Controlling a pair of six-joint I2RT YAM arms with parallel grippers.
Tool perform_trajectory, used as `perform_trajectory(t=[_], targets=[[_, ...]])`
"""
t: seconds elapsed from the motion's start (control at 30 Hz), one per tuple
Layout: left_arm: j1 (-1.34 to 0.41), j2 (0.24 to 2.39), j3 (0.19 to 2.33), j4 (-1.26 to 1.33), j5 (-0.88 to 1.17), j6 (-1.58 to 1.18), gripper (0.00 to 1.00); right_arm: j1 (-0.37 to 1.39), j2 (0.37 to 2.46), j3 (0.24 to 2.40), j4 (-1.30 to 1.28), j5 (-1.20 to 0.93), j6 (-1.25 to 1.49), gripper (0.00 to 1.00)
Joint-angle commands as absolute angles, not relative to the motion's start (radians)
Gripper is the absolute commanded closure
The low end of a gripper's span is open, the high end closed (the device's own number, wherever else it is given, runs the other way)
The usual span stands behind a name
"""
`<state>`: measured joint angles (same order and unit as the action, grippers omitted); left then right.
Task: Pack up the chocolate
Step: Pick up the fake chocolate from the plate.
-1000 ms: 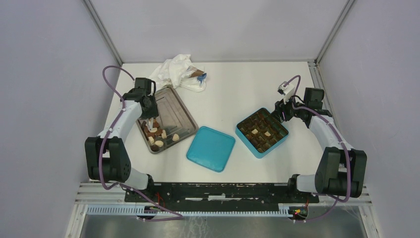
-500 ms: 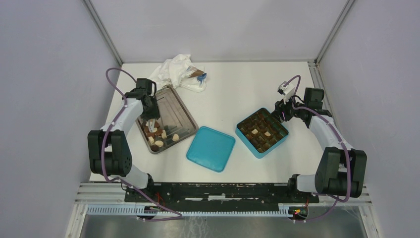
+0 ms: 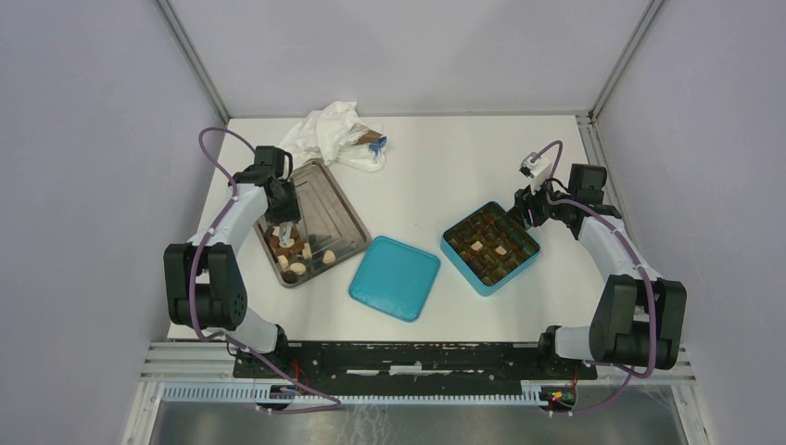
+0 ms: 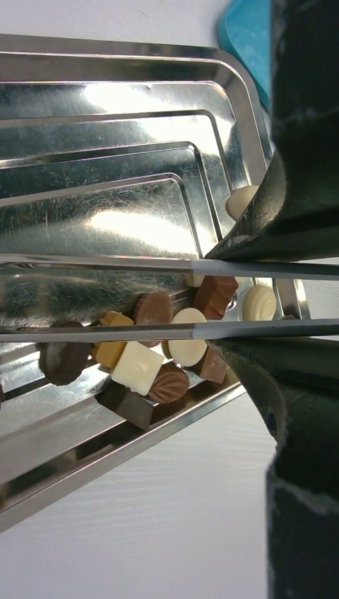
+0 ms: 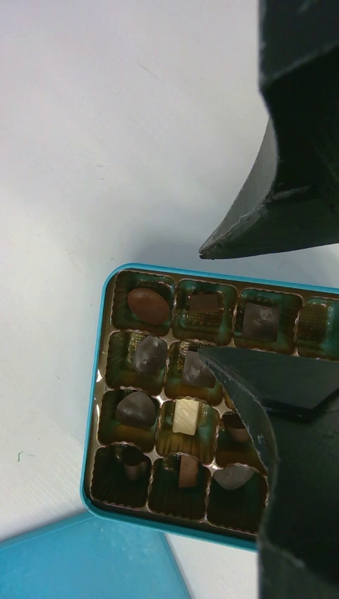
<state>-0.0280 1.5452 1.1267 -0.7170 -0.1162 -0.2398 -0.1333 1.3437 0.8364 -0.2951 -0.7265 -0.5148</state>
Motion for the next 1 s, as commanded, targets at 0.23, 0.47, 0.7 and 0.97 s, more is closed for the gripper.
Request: perform_trajectory(t=[0.23,0.47,0.7,0.97], targets=[[-0.023,1.558,1.168,-0.707,-0.093,-0.192,0.62,-0.137,1.345,0.842,-0.288,-0.755,-0.529,0.45],[-0.023,1.582,1.183,-0.715,-0.099,-0.191,0.58,-0.137,1.347,0.844,-0.287,-0.758,-0.529,0.45],[-0.022,1.585,1.19,-0.719,-0.092,-0.193,0.58,-0.137,1.347,0.844,-0.288,-0.762,-0.529,0.45],[-0.022,1.573,1.19,-0.719,-0.078,-0.193,0.78,-0.136,1.345,0.844,-0.291,-0.763,-0.529,0.46]])
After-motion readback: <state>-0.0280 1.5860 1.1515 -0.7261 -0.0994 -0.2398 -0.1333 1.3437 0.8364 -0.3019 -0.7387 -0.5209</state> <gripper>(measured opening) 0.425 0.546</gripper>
